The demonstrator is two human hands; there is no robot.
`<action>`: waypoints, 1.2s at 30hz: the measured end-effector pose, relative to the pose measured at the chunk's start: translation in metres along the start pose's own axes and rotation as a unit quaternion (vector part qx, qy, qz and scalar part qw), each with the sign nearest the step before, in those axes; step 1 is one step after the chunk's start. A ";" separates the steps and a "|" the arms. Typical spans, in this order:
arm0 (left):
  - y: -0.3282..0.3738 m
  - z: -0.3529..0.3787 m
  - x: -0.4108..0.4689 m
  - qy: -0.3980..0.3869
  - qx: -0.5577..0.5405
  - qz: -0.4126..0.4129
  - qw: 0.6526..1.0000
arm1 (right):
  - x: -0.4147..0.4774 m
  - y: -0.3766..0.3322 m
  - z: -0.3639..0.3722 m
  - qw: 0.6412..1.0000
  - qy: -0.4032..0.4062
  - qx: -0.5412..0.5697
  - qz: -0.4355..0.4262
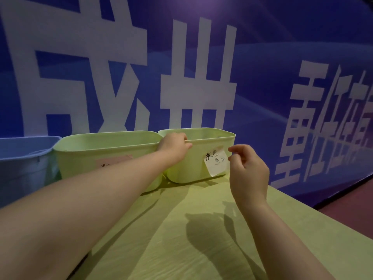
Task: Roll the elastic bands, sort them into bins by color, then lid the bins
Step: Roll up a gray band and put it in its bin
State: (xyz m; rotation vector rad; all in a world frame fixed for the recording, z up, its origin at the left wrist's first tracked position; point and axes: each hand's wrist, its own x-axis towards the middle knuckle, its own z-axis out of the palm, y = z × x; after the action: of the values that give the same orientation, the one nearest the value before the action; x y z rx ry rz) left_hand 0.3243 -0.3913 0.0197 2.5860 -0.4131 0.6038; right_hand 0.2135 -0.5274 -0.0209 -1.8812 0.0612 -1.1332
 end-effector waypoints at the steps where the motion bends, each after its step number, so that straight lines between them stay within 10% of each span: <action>1: -0.001 0.000 -0.003 -0.004 0.004 0.002 1.000 | 0.000 0.000 0.000 1.000 -0.002 0.002 -0.002; 9: -0.025 -0.073 -0.111 -0.049 0.028 0.139 0.989 | -0.011 0.002 0.007 0.998 -0.058 -0.037 -0.004; 18: -0.092 -0.187 -0.188 0.010 0.033 0.017 0.999 | -0.046 -0.032 0.024 0.990 -0.084 -0.112 0.003; 36: -0.138 -0.311 -0.306 0.124 -0.021 -0.059 0.990 | -0.182 -0.252 0.079 0.981 -0.141 0.128 -0.030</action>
State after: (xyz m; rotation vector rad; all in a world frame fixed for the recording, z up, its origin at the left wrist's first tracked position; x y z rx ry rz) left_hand 0.0074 -0.0660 0.0736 2.4342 -0.1873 0.8519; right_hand 0.0699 -0.2439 0.0227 -1.8017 -0.2887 -0.8571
